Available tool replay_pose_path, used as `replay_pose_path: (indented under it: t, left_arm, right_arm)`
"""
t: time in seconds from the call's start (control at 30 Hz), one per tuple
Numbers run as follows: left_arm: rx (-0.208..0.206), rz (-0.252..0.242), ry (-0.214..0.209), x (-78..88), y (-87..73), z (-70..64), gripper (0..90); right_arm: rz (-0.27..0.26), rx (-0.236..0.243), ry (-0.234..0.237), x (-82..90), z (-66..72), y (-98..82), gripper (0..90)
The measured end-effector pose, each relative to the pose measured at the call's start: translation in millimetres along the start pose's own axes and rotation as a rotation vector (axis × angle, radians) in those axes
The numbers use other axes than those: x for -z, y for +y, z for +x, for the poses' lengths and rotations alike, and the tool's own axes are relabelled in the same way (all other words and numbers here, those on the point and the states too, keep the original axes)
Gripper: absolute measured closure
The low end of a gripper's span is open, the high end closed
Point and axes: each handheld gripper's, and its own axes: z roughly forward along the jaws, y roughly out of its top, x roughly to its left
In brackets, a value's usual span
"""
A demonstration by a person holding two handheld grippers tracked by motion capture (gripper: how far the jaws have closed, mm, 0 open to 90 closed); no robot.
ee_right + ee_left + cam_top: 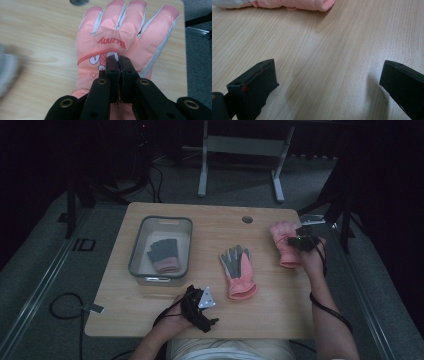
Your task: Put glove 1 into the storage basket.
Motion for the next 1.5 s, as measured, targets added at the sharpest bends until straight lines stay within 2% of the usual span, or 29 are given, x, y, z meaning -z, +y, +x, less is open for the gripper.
replay_pose_path:
  t: [0.03,0.1,0.13,0.17,0.27,0.37,0.47,0.57,0.6,0.8,0.9,1.03,1.37,1.5]
  left_arm:
    - [0.0,0.004,-0.001,0.0,0.1,0.0,0.6]
    - [0.002,0.001,0.0,-0.1,-0.1,-0.5,0.5]
    - [-0.002,0.004,0.001,0.3,-0.2,-0.9,0.5]
    - [-0.002,0.004,0.002,0.4,-0.4,-1.2,0.6]
    - [0.001,0.003,0.005,0.9,-0.6,-1.3,0.6]
    - [0.0,0.006,0.005,1.0,-0.8,-1.0,0.6]
    - [0.002,-0.001,0.006,1.3,-0.8,-1.1,0.5]
    - [-0.006,0.006,0.007,1.1,-0.8,-1.9,0.6]
    - [-0.009,0.006,0.008,1.0,-0.7,-2.0,0.6]
    - [-0.009,0.002,0.004,2.1,-0.7,-1.6,0.6]
    - [-0.002,-0.006,0.003,2.5,-1.4,-0.9,0.6]
    - [-0.006,-0.002,0.005,2.0,-1.1,-1.6,0.6]
    - [-0.012,0.003,0.001,2.3,-1.4,-1.3,0.6]
    - [-0.012,0.0,0.0,2.4,-1.6,-1.5,0.6]
  right_arm:
    - [-0.031,-0.02,-0.006,16.5,4.4,-0.8,87.1]
    - [-0.031,-0.02,-0.006,16.5,4.4,-0.8,87.1]
    - [-0.04,-0.024,-0.007,24.6,7.2,-1.5,87.1]
    - [-0.079,-0.028,-0.012,39.3,13.3,-3.6,87.1]
    - [-0.126,-0.04,-0.028,61.9,24.0,-10.1,87.1]
    - [-0.137,-0.056,-0.047,78.3,32.5,-17.9,87.1]
    - [-0.122,-0.074,-0.072,88.5,42.4,-31.1,87.1]
    - [-0.115,-0.083,-0.077,90.8,47.5,-39.3,87.1]
    - [-0.111,-0.098,-0.069,92.8,52.9,-47.6,87.1]
    - [-0.097,-0.119,-0.072,88.5,63.2,-64.8,87.1]
    - [-0.084,-0.157,-0.067,79.1,65.6,-74.9,87.1]
    - [-0.069,-0.164,-0.063,71.0,67.7,-78.5,87.1]
    - [-0.015,-0.171,-0.088,41.7,67.3,-84.0,86.8]
    - [-0.004,-0.18,-0.075,29.5,65.9,-91.3,85.9]
